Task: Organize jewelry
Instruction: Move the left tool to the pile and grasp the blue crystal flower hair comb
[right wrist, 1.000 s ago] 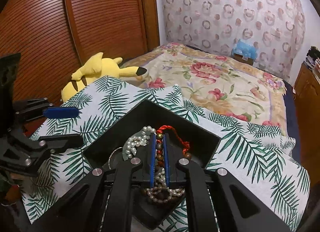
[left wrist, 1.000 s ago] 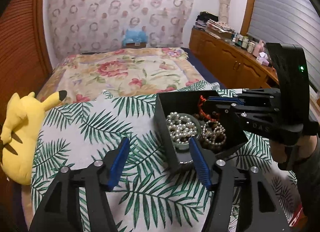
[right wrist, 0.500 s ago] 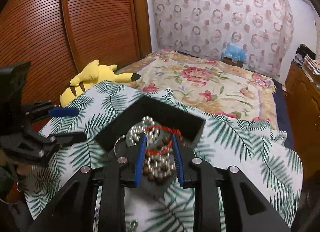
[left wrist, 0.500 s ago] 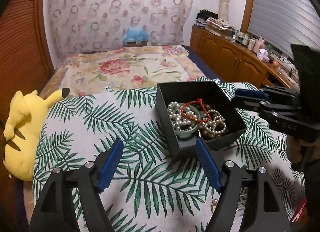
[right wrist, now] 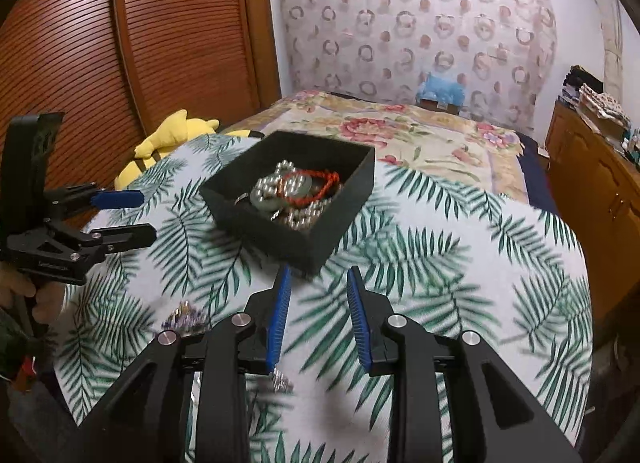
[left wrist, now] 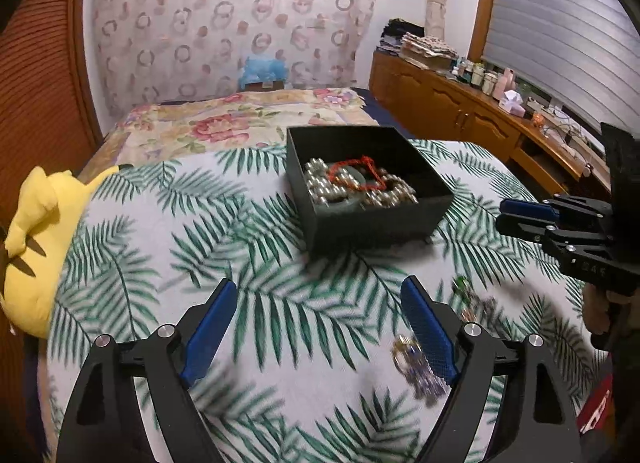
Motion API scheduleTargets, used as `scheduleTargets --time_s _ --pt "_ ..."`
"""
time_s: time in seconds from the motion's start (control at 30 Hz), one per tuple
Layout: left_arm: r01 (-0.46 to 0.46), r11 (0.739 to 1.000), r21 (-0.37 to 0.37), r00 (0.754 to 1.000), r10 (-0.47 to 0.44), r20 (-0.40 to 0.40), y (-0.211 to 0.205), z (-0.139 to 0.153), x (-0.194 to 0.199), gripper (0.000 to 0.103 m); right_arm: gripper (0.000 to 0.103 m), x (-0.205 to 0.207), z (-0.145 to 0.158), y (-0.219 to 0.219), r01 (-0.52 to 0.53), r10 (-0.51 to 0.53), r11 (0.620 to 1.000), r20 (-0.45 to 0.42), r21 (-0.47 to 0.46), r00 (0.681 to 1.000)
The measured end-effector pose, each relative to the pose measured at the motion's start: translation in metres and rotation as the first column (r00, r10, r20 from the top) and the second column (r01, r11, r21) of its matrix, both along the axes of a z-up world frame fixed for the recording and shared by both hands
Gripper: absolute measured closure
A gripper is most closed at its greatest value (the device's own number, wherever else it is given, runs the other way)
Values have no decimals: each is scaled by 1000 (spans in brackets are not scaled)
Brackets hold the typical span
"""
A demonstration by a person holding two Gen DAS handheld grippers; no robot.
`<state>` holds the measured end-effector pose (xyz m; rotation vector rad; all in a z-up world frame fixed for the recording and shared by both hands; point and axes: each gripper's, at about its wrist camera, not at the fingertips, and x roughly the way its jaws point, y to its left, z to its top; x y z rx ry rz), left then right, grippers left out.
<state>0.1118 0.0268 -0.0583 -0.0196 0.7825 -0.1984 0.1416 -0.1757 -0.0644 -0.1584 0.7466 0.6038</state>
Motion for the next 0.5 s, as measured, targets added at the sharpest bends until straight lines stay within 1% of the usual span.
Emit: scheduleTargets --time_s 0.27,0.5 --pt "30 1000 1 1000 -30 -8 -11 -14 -34 23 72 -36 -21 0 23 -23 1000 -20 -2 1000" --pt "75 997 -12 997 -75 -2 -25 -17 -53 23 72 -62 -31 -5 46 -46 999 -34 16 998"
